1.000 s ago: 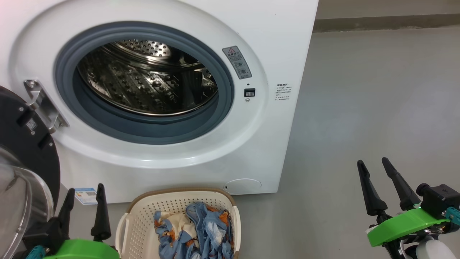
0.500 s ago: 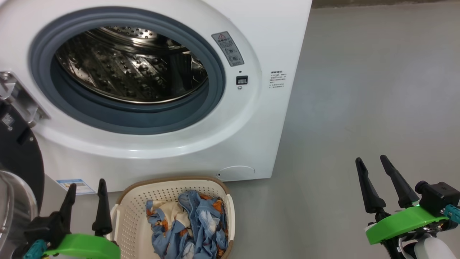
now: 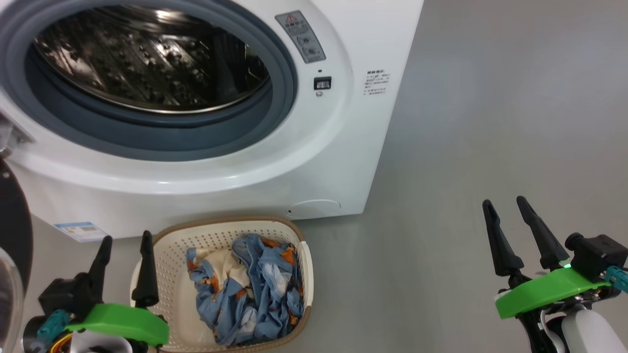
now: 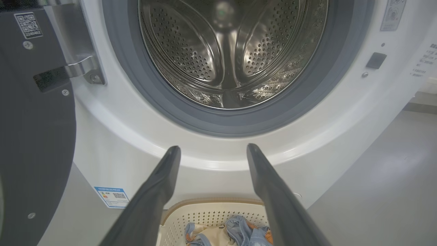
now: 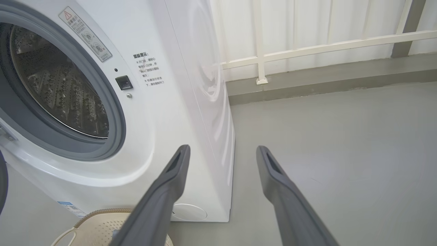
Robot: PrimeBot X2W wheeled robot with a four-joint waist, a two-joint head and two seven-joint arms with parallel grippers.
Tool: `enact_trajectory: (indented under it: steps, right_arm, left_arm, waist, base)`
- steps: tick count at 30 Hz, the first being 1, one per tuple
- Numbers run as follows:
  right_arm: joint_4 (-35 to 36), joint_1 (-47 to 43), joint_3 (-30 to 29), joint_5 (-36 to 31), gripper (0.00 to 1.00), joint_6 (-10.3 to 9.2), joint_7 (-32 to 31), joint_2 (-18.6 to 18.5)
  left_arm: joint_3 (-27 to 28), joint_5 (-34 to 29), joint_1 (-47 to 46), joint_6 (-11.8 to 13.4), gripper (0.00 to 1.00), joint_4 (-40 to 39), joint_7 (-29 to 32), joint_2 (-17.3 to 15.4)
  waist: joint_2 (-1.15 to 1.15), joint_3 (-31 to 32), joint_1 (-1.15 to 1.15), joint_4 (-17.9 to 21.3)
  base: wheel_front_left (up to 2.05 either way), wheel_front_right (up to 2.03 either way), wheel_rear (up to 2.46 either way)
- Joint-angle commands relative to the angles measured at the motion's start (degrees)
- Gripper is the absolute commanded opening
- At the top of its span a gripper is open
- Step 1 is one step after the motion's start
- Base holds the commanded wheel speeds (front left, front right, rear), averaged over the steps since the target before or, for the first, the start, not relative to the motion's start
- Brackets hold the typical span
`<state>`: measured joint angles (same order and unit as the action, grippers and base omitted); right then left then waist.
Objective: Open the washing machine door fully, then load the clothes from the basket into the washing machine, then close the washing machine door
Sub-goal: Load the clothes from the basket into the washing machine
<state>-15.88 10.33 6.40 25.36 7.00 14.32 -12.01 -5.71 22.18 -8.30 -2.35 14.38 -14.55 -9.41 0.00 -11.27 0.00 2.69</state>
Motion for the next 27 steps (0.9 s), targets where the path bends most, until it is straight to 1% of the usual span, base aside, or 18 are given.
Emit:
enact_trajectory:
  steps: [1, 8, 14, 22, 27]
  right_arm:
    - [1.47, 1.88, 1.45, 0.40, 1.00, 0.48, 0.68, 0.01]
    - [1.54, 3.74, 1.01, 0.48, 1.00, 0.48, 0.68, 0.47]
    - [2.04, 5.42, 0.93, 0.26, 1.00, 0.48, 0.68, 0.75]
    - [2.10, 8.52, 1.44, 0.76, 1.00, 0.48, 0.68, 1.43]
    - [1.54, 9.94, 2.00, 1.21, 1.00, 0.48, 0.68, 2.16]
  left_arm:
    - [1.32, 0.24, -2.54, -0.37, 1.00, -0.58, 0.10, -1.31]
    - [-1.54, 0.30, -5.66, -2.01, 1.00, 3.61, 1.34, -0.89]
    - [-5.02, 1.79, -9.41, -3.94, 1.00, 11.68, 2.80, 0.30]
    - [-7.87, 4.35, -17.50, -4.92, 1.00, 22.65, 3.27, 0.86]
    - [-9.94, 4.75, -22.11, -5.07, 1.00, 27.12, 3.07, 0.54]
  waist:
    - [0.00, -2.48, 0.00, 0.69]
    - [0.00, -6.92, 0.00, 1.30]
    - [0.00, -10.80, 0.00, 2.24]
    - [0.00, -17.65, 0.00, 3.55]
    - [0.00, -21.49, 0.00, 4.11]
  base:
    - [0.00, 0.00, 0.00]
    - [0.00, 0.00, 0.00]
    - [0.00, 0.00, 0.00]
    - [0.00, 0.00, 0.00]
    - [0.00, 0.00, 0.00]
